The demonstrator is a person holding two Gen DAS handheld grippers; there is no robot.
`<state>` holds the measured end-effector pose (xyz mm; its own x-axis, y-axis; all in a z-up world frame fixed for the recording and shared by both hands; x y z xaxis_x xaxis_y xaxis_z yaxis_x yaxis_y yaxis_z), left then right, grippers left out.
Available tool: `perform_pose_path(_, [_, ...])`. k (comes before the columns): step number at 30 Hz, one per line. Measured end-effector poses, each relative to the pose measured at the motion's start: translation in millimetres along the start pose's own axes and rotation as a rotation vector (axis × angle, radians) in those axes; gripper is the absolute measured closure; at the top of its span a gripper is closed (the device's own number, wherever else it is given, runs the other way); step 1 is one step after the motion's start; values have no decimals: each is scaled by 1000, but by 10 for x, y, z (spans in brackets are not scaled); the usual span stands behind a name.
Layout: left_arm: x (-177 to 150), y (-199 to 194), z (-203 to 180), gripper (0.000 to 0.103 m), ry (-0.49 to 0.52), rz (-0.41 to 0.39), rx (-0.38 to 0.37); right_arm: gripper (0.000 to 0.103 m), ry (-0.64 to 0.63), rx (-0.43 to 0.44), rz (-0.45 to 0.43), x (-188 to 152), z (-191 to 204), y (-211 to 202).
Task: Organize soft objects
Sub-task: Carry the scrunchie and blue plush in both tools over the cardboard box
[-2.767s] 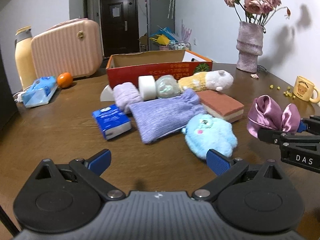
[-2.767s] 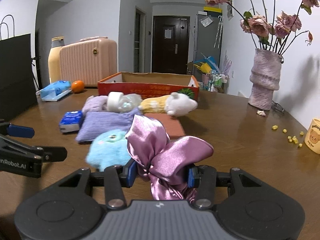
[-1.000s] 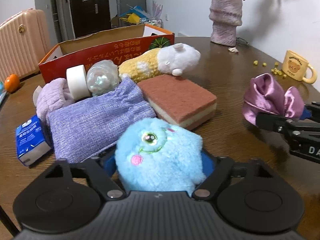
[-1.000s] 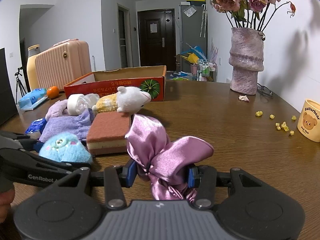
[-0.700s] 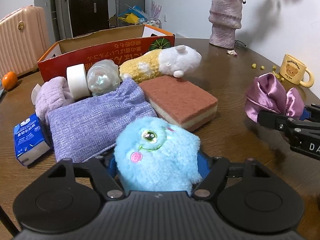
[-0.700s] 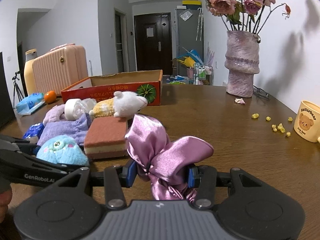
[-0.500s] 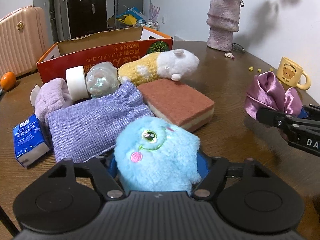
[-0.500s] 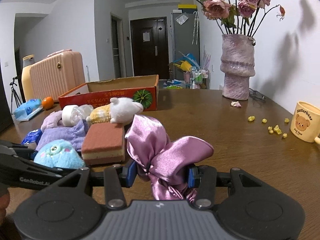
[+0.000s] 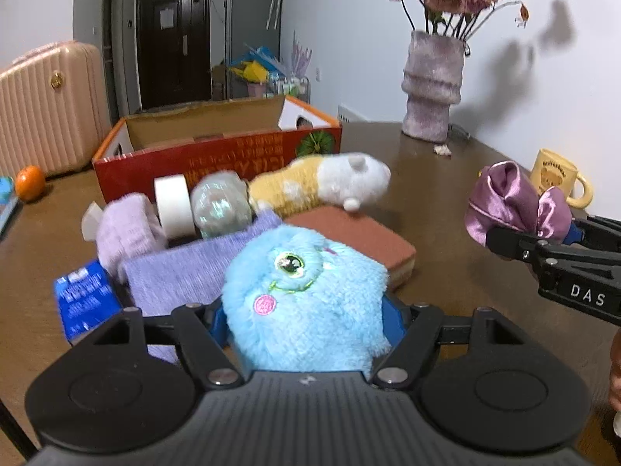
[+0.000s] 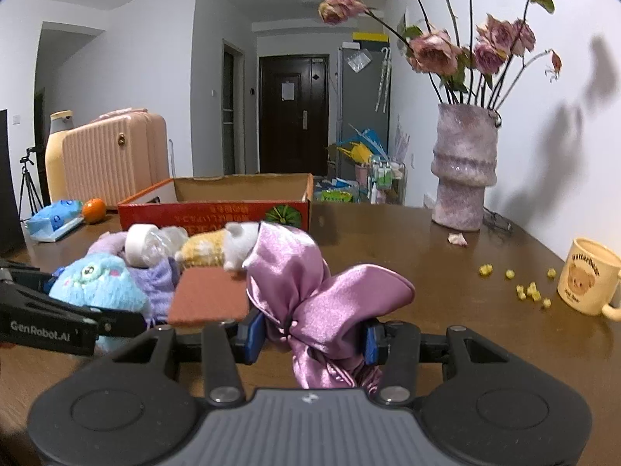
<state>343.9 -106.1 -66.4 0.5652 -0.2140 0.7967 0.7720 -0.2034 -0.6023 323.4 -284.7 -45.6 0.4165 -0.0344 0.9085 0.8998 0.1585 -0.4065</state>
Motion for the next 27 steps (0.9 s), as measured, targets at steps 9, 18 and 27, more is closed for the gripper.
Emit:
perform_pose_path(9, [268, -199, 217, 30, -23, -91, 22, 56, -23, 16, -50, 256, 189, 34])
perform_pose_path(18, [527, -200, 480, 30, -68, -147, 44, 56, -20, 39, -90, 540, 353, 236])
perform_pose_path(27, [758, -156, 758, 30, -97, -199, 70, 56, -44, 86, -113, 805, 654, 533])
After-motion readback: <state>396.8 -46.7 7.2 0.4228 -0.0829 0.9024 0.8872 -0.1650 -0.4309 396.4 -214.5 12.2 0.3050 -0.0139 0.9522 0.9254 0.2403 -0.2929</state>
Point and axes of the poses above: each gripper's, at about its wrist camera, not at the fingertips, and y roughly the way its jaws point, z to its left, x to its top, the point moved 6 cm from there along y, roughly the way its jaws point, and after that the axes turned 6 degrees about y, right-handed, at the moved point
